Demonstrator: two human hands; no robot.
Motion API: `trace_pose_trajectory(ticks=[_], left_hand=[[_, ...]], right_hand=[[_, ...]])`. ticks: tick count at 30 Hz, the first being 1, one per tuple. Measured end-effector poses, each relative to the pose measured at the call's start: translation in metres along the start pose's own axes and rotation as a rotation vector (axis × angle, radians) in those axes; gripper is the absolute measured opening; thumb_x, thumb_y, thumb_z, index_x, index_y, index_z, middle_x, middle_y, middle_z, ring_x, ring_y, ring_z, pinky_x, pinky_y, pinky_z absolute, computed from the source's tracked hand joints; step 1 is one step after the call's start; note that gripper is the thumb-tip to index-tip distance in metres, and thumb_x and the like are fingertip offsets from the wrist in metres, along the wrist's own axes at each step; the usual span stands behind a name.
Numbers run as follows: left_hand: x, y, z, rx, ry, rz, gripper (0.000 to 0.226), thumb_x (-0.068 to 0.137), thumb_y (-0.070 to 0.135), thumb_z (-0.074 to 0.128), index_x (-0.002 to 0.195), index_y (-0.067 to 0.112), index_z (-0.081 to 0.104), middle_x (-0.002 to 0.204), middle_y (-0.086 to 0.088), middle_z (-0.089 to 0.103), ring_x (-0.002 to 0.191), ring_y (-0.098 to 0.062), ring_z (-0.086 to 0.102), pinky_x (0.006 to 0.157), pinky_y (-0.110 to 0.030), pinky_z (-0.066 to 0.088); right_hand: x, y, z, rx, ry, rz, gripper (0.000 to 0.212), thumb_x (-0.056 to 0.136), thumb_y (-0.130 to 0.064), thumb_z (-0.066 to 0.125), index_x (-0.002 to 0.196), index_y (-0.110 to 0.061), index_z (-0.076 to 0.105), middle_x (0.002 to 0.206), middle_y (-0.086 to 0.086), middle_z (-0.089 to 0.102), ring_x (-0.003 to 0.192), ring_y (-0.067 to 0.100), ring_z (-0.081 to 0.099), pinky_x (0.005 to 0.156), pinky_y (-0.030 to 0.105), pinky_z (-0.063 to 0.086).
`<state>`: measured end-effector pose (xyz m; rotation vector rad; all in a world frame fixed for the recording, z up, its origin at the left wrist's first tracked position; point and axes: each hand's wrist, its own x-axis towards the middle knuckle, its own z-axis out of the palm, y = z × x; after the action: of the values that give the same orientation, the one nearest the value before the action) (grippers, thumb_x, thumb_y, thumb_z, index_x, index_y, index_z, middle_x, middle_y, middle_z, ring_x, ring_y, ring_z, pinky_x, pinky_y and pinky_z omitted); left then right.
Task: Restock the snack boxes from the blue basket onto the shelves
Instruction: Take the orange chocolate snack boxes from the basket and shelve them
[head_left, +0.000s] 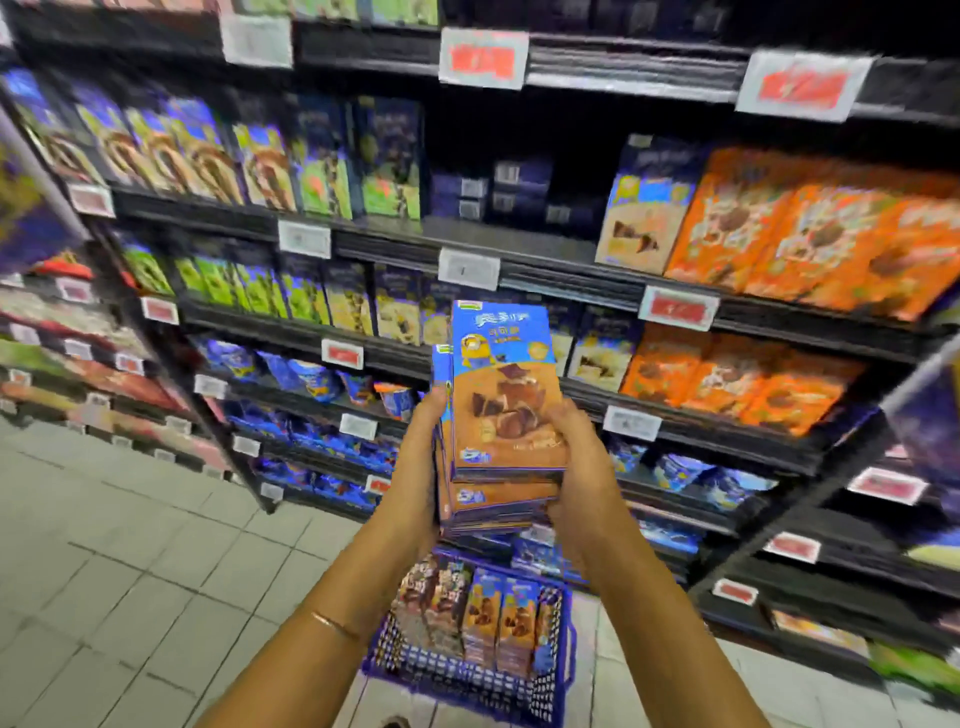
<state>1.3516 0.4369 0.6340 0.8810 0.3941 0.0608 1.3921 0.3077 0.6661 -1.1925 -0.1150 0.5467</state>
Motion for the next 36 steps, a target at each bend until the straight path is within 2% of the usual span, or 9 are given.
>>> trace_pose_trajectory(ticks=[3, 8, 11, 18, 20, 24, 27, 30, 36], left_hand=[[-0.011, 0.022, 0.025, 0.095, -0.016, 0.062, 0.056, 0.103, 0.057, 0.049, 0.118, 0.014, 0.082, 0.119, -0.020, 0.078, 0.099, -0.036, 0.079, 0.074, -0.041, 0.065], [-0.033, 0.057, 0.063, 0.119, -0.123, 0.206, 0.072, 0.088, 0.081, 0.050, 0.123, 0.025, 0.080, 0.129, -0.016, 0.075, 0.115, -0.037, 0.075, 0.082, -0.043, 0.065], [-0.033, 0.082, 0.076, 0.096, -0.181, 0.240, 0.079, 0.080, 0.084, 0.060, 0.126, 0.023, 0.078, 0.133, -0.017, 0.073, 0.120, -0.038, 0.073, 0.086, -0.045, 0.063], [0.008, 0.153, 0.071, 0.055, -0.230, 0.215, 0.058, 0.094, 0.063, 0.062, 0.120, 0.015, 0.081, 0.129, -0.021, 0.074, 0.111, -0.038, 0.076, 0.084, -0.045, 0.063], [0.020, 0.182, 0.068, 0.055, -0.263, 0.259, 0.052, 0.091, 0.057, 0.063, 0.114, 0.014, 0.083, 0.126, -0.022, 0.075, 0.109, -0.037, 0.076, 0.082, -0.044, 0.064], [0.041, 0.237, 0.061, 0.053, -0.354, 0.365, 0.039, 0.091, 0.047, 0.064, 0.100, 0.017, 0.087, 0.109, -0.016, 0.081, 0.094, -0.030, 0.080, 0.072, -0.038, 0.064], [0.055, 0.265, 0.056, 0.087, -0.375, 0.419, 0.039, 0.088, 0.046, 0.064, 0.102, 0.018, 0.086, 0.106, -0.013, 0.081, 0.089, -0.028, 0.079, 0.078, -0.041, 0.065], [0.069, 0.287, 0.052, 0.111, -0.372, 0.457, 0.042, 0.084, 0.044, 0.064, 0.104, 0.011, 0.080, 0.087, -0.010, 0.078, 0.067, -0.024, 0.076, 0.058, -0.030, 0.061], [0.089, 0.320, 0.043, 0.144, -0.414, 0.529, 0.034, 0.093, 0.043, 0.060, 0.089, 0.022, 0.086, 0.093, -0.007, 0.082, 0.076, -0.023, 0.080, 0.066, -0.035, 0.064]], right_hand=[[-0.015, -0.030, 0.005, -0.053, -0.037, -0.096, 0.032, 0.065, -0.057, 0.067, 0.089, -0.038, 0.077, 0.095, 0.002, 0.080, 0.078, 0.019, 0.077, 0.058, 0.028, 0.057], [-0.028, -0.073, 0.019, -0.180, -0.035, -0.254, 0.038, 0.075, -0.061, 0.050, 0.102, -0.044, 0.071, 0.110, -0.001, 0.076, 0.102, 0.021, 0.073, 0.091, 0.046, 0.056], [-0.026, -0.094, 0.032, -0.217, -0.055, -0.325, 0.036, 0.078, -0.060, 0.048, 0.101, -0.044, 0.070, 0.111, 0.000, 0.075, 0.104, 0.021, 0.072, 0.099, 0.053, 0.053], [0.009, -0.137, 0.074, -0.125, -0.020, -0.383, 0.055, 0.072, -0.052, 0.057, 0.113, -0.017, 0.065, 0.118, 0.017, 0.070, 0.106, 0.033, 0.070, 0.097, 0.055, 0.052], [0.024, -0.149, 0.091, -0.121, -0.002, -0.412, 0.046, 0.075, -0.048, 0.055, 0.107, -0.017, 0.065, 0.121, 0.020, 0.067, 0.110, 0.037, 0.067, 0.099, 0.055, 0.051], [0.055, -0.169, 0.122, -0.117, 0.018, -0.504, 0.031, 0.075, -0.044, 0.055, 0.085, -0.018, 0.070, 0.095, 0.014, 0.073, 0.087, 0.027, 0.068, 0.077, 0.039, 0.054], [0.072, -0.181, 0.135, -0.144, 0.040, -0.576, 0.035, 0.066, -0.054, 0.063, 0.081, -0.025, 0.074, 0.096, 0.009, 0.074, 0.088, 0.021, 0.068, 0.087, 0.045, 0.053], [0.094, -0.196, 0.135, -0.074, 0.075, -0.625, 0.027, 0.084, -0.041, 0.059, 0.069, -0.027, 0.077, 0.086, 0.000, 0.074, 0.077, 0.012, 0.070, 0.072, 0.032, 0.053], [0.140, -0.243, 0.128, -0.118, 0.182, -0.625, 0.029, 0.103, -0.023, 0.047, 0.083, -0.019, 0.068, 0.081, -0.002, 0.075, 0.074, 0.009, 0.072, 0.067, 0.028, 0.056]])
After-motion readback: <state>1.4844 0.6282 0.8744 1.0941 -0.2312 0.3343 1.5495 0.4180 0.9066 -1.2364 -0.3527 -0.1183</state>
